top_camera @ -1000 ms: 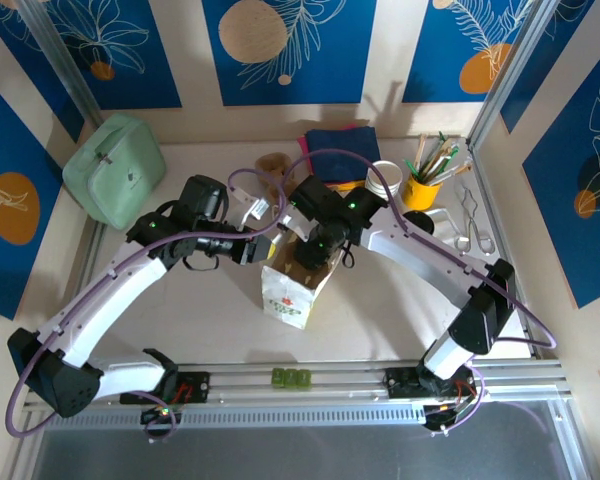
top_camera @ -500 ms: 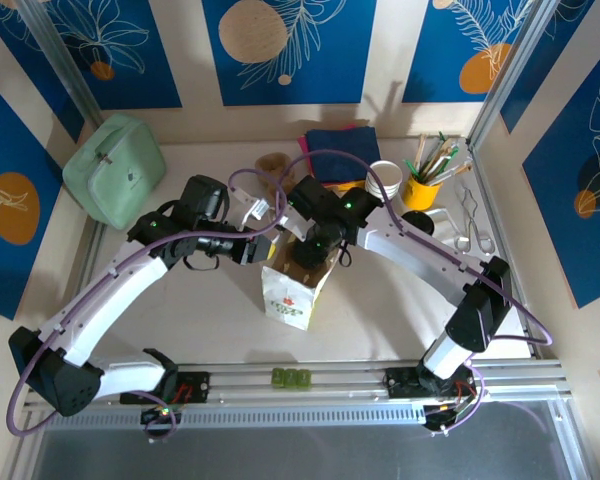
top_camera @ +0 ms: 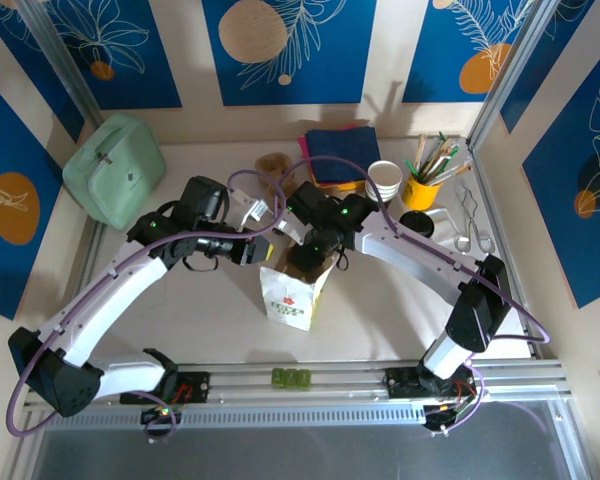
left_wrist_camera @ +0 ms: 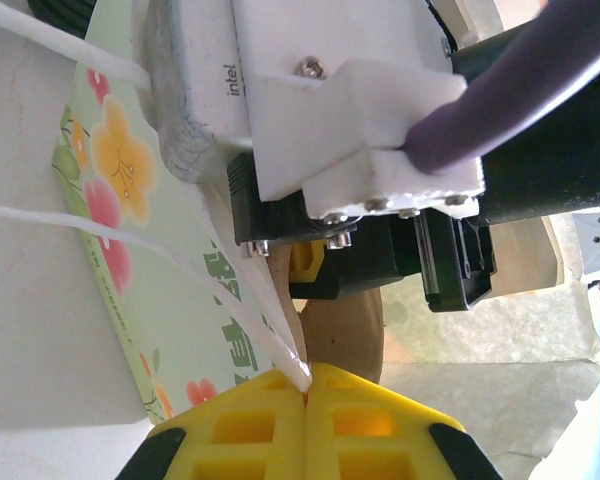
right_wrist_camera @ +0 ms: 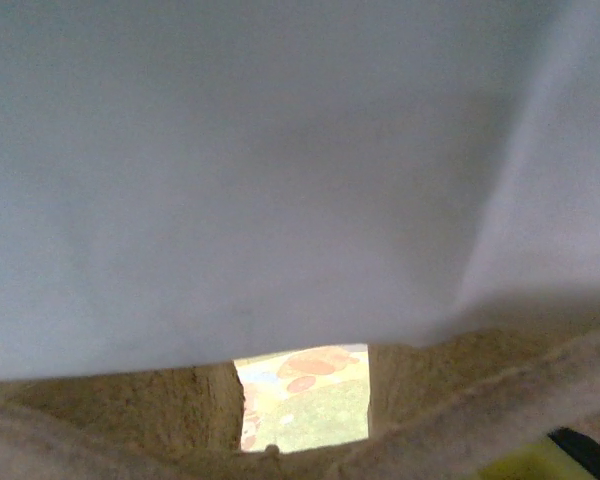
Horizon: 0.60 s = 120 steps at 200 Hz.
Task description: Pack the takeout coffee
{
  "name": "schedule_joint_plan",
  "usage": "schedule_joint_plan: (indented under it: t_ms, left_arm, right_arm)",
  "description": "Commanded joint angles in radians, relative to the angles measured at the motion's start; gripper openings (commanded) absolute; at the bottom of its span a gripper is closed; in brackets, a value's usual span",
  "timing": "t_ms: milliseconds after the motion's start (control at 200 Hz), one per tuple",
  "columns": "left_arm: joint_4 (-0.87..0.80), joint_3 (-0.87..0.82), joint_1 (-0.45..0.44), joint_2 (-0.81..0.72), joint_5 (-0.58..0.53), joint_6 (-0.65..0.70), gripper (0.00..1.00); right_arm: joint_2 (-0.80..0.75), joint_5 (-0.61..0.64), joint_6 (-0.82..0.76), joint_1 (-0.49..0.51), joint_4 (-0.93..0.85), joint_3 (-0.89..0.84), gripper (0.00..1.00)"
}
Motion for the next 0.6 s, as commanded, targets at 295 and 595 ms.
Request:
schedule_joint_plan:
  t_ms: [295,595]
  left_arm:
    - [-0.015,0.006,0.008,-0.039,-0.006,-0.007,0.0]
    - [-0.083,0.052,0.008,-0.033,-0.1,0.03,0.0]
  right_arm:
    - [0.01,-0.024,-0.045,0.014,-0.002,-0.046,0.44]
    - [-0.001,-0.034,-0.048,0.018,0.006,-0.06,0.45]
